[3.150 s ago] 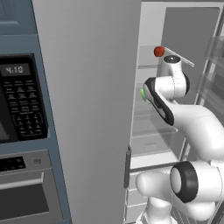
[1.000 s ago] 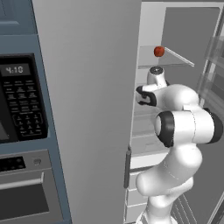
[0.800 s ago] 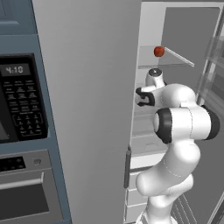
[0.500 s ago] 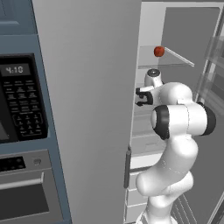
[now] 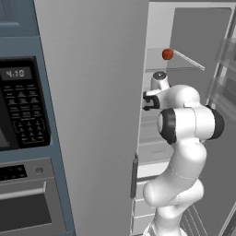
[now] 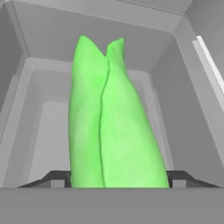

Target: Place the cold items (apple and corn) from the fridge in one tupperware on the dining counter. Place the warm items (hot dog and kebab skewer) in the stove area in another tupperware.

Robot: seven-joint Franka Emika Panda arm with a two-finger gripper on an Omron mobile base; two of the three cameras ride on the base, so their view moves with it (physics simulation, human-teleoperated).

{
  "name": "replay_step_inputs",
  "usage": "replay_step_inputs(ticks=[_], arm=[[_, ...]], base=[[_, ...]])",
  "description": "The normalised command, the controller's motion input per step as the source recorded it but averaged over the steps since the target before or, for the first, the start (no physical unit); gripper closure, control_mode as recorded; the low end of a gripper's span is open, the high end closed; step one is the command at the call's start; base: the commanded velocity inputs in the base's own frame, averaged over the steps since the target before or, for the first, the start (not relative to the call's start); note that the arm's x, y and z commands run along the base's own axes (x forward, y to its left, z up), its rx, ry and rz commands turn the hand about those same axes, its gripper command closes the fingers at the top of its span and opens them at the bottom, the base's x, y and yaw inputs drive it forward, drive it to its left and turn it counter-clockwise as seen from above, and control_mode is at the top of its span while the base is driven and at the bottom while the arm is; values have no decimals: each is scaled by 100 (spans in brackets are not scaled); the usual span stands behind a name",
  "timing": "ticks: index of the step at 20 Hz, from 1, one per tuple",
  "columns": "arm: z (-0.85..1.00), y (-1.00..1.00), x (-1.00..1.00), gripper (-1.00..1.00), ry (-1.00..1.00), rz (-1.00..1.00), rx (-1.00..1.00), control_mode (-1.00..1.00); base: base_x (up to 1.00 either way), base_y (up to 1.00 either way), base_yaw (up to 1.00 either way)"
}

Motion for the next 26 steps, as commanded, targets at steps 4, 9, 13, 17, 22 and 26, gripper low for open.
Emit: replay_step_inputs(ticks=[4, 9, 13, 17, 22, 26], arm=[[-23, 0, -68, 100, -9, 0, 0, -100], [-5, -16, -97, 100, -16, 0, 1, -100], [36, -7, -100, 100, -5, 0, 12, -100], [78, 1, -100, 100, 0, 0, 5, -100], [77, 3, -100, 100, 0, 0, 1, -100], [64, 11, -100, 100, 0, 0, 0, -100]], base=[[0, 0, 0], [0, 0, 0], [0, 0, 0], [0, 0, 0], [0, 0, 0], [0, 0, 0]])
